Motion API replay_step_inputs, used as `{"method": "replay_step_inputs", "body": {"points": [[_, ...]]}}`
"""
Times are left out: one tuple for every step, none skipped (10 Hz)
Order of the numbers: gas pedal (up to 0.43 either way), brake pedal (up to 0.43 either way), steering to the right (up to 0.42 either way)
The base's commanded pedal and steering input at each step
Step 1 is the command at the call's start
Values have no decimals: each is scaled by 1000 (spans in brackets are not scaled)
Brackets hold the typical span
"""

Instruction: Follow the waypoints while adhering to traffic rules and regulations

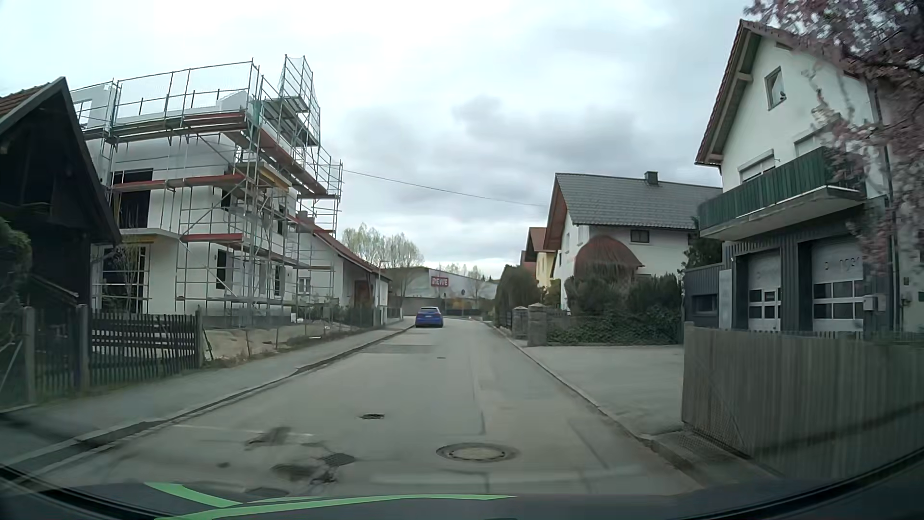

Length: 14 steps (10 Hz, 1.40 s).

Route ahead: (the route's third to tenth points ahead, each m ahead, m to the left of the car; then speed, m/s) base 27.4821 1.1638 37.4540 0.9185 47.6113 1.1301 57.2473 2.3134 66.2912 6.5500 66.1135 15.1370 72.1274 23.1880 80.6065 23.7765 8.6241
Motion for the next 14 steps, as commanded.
{"method": "replay_step_inputs", "body": {"points": [[177, 0, 0], [177, 0, 0], [169, 0, 0], [169, 0, 1], [169, 0, 4], [169, 0, 5], [169, 0, 6], [138, 0, 10], [118, 0, 13], [118, 0, 14], [110, 0, 11], [98, 0, 11], [87, 0, 10], [87, 0, 9]]}}
